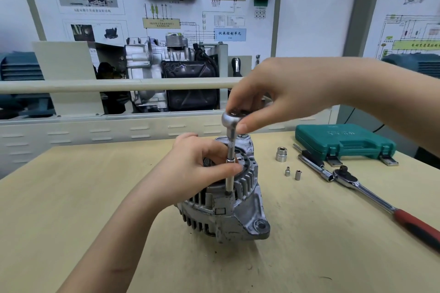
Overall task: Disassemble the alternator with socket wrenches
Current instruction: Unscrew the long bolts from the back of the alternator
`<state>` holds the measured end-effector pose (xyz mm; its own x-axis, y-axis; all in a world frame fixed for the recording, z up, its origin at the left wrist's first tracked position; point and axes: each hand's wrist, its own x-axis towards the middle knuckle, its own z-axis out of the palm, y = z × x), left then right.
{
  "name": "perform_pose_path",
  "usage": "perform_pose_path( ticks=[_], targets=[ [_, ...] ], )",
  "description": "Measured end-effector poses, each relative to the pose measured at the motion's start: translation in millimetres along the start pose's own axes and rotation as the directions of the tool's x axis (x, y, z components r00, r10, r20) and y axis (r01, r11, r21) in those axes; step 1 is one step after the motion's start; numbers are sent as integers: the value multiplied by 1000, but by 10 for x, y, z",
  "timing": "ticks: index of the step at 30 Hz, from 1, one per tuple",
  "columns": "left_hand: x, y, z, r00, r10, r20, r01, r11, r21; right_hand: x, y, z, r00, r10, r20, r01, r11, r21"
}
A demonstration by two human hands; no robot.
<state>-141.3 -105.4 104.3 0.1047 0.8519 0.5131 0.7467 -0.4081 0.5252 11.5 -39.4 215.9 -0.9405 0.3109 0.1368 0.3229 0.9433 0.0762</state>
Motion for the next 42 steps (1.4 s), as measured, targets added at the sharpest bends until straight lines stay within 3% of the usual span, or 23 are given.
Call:
perform_pose_path(
  ticks=[4,11,14,20,24,28,33,42],
  targets=[
    [10,16,33,999,18,-29,-17,999,36,-2,-19,40,998,-5,-56,4,1000,-15],
    [0,-16,-75,999,-32,40,39,984,-175,8,-41,-8,999,-22,40,23,1000,-19],
    [-2,-32,-67,999,-41,8,42,986,-161,-1,-37,-17,996,-26,86,25,1000,15],
    [16,-34,21,996,-30,-86,22,996,-91,2,-8,9,999,50,3,-50,997,-61],
    [14,-17,9,998,-41,-47,34,988,-150,-4,-17,33,1000,11,-16,-12,999,-45],
    [7,-12,-35,998,-31,51,42,974,-222,1,-19,-15,999,-14,53,17,999,-51],
    [4,-12,-32,1000,-24,9,25,981,-192,-9,-7,-26,996,-52,70,48,997,57],
    [15,-28,23,998,1,-58,-6,996,-84,53,-35,25,1000,-30,-7,30,1000,9]
  ],
)
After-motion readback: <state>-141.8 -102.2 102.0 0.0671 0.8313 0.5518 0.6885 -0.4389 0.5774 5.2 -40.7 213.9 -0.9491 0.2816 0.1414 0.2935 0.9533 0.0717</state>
